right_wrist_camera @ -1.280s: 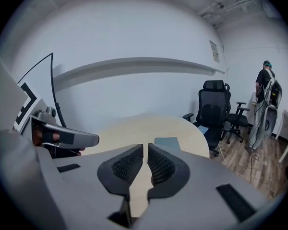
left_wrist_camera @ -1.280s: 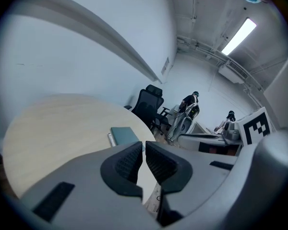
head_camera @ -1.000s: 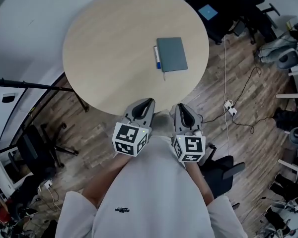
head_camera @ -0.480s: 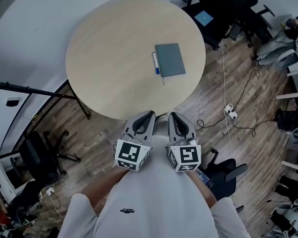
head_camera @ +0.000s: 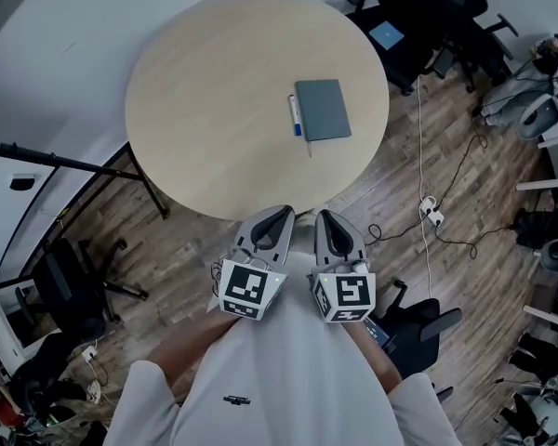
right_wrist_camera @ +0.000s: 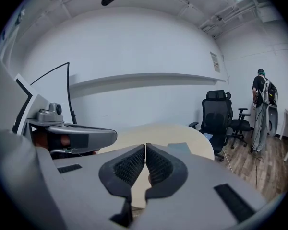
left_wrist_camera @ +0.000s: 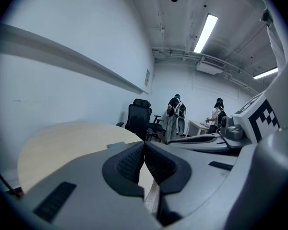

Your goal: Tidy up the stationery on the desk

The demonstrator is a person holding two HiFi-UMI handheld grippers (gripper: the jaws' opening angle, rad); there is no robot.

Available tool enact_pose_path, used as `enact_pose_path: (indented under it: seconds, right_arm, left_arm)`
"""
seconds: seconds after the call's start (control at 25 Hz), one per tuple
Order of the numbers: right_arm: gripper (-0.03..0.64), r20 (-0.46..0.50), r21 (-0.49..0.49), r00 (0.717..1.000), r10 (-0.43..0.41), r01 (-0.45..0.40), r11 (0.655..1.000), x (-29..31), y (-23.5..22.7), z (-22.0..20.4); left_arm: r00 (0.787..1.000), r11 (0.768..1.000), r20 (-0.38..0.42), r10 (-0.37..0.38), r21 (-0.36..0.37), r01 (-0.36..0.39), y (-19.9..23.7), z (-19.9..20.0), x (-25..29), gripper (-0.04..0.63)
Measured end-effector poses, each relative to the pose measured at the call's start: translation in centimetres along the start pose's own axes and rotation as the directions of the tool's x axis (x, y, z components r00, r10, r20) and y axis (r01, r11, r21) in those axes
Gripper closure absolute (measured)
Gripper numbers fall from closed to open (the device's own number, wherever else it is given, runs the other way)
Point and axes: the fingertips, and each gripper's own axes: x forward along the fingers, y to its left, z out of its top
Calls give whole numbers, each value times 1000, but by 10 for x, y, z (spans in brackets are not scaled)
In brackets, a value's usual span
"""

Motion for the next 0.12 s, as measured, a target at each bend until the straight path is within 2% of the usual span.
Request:
enact_pose_path:
  seconds: [0.12]
  right_arm:
    - [580,6,-3,1000,-6,6,1000,2,4,-1]
  left_arm:
    - [1000,1000,4,4,-10,-4,6,-2,-3,574]
